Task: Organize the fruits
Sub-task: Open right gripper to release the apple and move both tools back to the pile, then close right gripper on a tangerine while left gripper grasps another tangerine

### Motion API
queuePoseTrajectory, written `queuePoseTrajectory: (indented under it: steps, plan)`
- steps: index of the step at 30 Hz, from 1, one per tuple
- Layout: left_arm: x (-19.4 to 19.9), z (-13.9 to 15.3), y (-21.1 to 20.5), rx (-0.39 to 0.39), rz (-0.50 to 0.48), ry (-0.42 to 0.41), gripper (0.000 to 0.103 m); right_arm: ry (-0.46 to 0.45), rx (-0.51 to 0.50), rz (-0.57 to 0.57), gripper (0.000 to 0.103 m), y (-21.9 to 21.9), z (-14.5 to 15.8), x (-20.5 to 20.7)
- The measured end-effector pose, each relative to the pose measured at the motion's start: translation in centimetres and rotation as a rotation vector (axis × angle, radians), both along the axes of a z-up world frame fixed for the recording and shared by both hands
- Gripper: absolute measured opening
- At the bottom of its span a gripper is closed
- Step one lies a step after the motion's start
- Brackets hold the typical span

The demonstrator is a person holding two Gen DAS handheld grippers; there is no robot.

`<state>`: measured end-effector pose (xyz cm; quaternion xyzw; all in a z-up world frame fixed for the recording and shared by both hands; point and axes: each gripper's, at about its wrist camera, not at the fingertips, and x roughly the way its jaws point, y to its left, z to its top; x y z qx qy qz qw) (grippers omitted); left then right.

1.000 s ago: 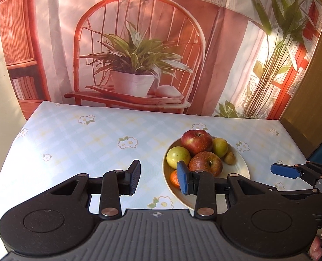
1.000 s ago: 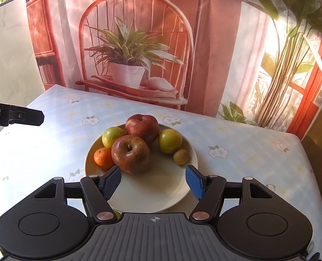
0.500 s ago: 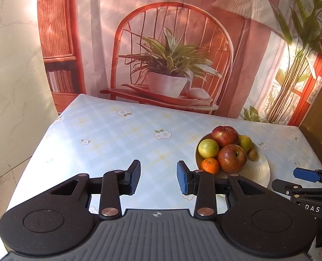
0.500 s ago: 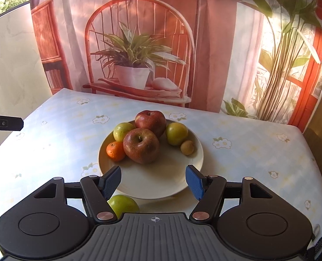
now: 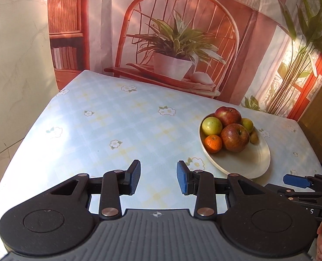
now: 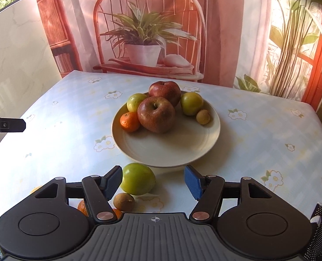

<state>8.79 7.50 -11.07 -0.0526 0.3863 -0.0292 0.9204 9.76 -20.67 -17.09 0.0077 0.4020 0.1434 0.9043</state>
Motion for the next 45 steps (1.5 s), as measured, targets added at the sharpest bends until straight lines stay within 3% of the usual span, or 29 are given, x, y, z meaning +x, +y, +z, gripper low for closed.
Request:
queuePoseTrajectory:
  steps: [12,38,45]
  plan:
    - [-0.2,-1.8,-0.5,-0.008,-0.026,0.038,0.039,0.139,0.037,0.053,0.05,1.7,-3.0,-0.7]
    - [0.1,-2.5,-0.9,-0.058,-0.048,0.085,0.039,0.224,0.107,0.096,0.036,2.6,-4.2,-1.3]
    - [0.0,-2.8,-1.4,-0.075,-0.066,0.106,0.039,0.251,0.171,0.075,0.033,1.9,-4.7,-1.4]
